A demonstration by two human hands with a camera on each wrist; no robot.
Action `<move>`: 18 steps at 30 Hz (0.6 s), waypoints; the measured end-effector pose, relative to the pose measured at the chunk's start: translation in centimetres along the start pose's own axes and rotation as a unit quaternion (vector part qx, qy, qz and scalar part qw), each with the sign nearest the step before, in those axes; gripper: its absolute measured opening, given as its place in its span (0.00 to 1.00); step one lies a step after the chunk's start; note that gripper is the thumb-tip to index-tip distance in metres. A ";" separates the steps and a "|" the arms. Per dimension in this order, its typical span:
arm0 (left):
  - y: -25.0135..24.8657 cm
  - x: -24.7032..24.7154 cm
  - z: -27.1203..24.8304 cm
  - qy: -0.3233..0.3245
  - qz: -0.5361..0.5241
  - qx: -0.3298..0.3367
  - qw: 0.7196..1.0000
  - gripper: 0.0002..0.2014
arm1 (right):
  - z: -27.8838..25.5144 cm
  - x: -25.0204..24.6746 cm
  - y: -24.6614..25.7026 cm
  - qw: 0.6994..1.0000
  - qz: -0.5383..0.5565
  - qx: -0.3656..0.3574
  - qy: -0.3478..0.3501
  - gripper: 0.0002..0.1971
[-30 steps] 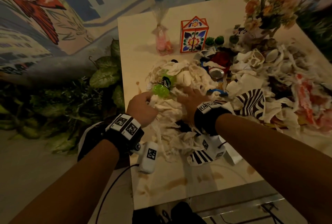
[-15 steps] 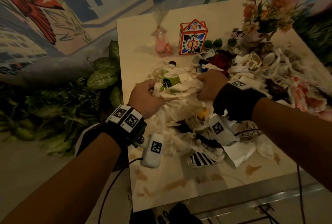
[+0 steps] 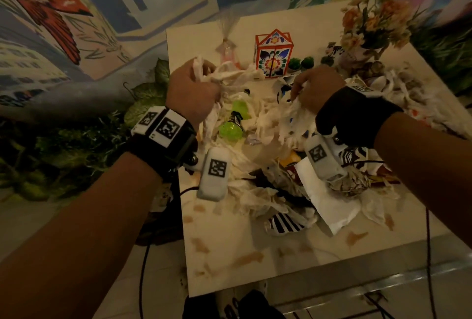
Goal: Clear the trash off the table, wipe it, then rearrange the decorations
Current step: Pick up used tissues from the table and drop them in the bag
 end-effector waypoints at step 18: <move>1.2 -7.3 0.5 -0.083 -0.064 -0.070 0.992 0.13 | -1.8 -2.2 7.8 0.991 0.027 -0.086 -0.103 0.15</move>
Point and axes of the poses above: each hand's wrist, its own z-axis towards the middle knuckle, its own x-axis out of the palm, y = z × x, the point moved 5 cm from there along z, towards the middle knuckle, and after that the axes turned 7 degrees about x, right-handed, at the moved point
